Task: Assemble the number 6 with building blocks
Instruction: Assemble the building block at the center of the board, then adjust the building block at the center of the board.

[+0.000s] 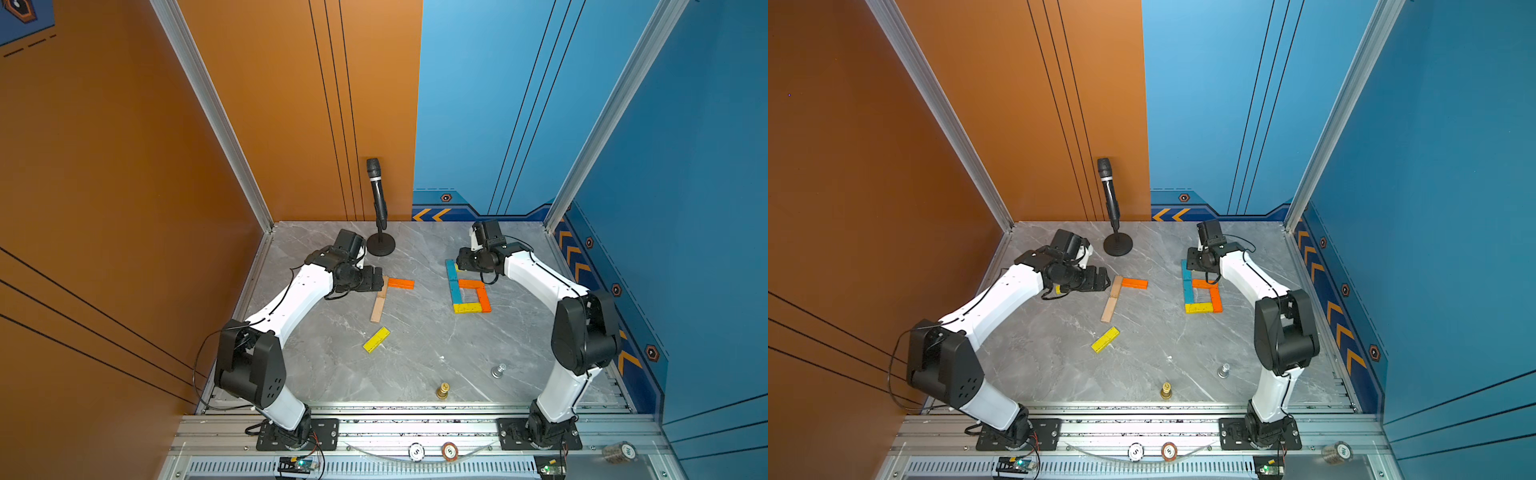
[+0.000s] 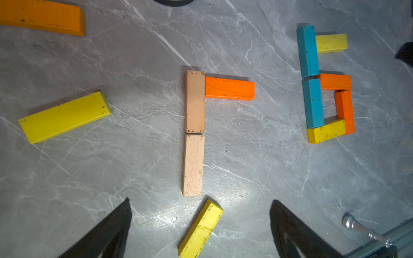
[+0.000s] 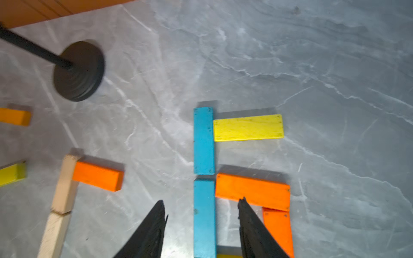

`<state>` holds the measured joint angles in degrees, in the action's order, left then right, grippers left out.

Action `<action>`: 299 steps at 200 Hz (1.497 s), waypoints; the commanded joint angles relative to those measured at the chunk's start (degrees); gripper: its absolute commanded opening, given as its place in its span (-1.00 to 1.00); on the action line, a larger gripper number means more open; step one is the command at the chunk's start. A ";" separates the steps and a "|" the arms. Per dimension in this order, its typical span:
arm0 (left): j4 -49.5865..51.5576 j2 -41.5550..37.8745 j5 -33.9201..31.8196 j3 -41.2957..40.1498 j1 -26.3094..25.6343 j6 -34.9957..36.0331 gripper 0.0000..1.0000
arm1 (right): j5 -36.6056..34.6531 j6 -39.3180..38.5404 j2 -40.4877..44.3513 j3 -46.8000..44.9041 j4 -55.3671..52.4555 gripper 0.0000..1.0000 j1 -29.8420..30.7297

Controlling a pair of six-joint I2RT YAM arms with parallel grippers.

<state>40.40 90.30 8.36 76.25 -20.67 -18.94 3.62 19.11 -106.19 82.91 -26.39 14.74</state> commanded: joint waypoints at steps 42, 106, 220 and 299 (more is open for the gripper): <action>-0.66 0.19 1.53 -4.06 1.19 8.44 0.95 | -4.66 -3.99 -13.07 11.48 -10.26 0.07 -2.70; -2.04 3.93 3.74 -3.78 2.04 9.27 0.95 | -6.21 -6.62 -17.98 15.02 -12.72 0.06 -3.09; -2.87 4.08 4.38 -3.99 2.73 8.64 0.93 | -4.59 -7.88 -22.83 18.41 -13.51 0.05 -3.47; -2.96 4.25 4.53 -4.01 2.89 8.58 0.93 | -4.21 -7.69 -24.97 19.59 -13.49 0.06 -3.23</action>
<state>37.43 94.30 11.62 72.82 -18.37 -10.72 -0.71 11.79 -129.36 101.45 -38.09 11.55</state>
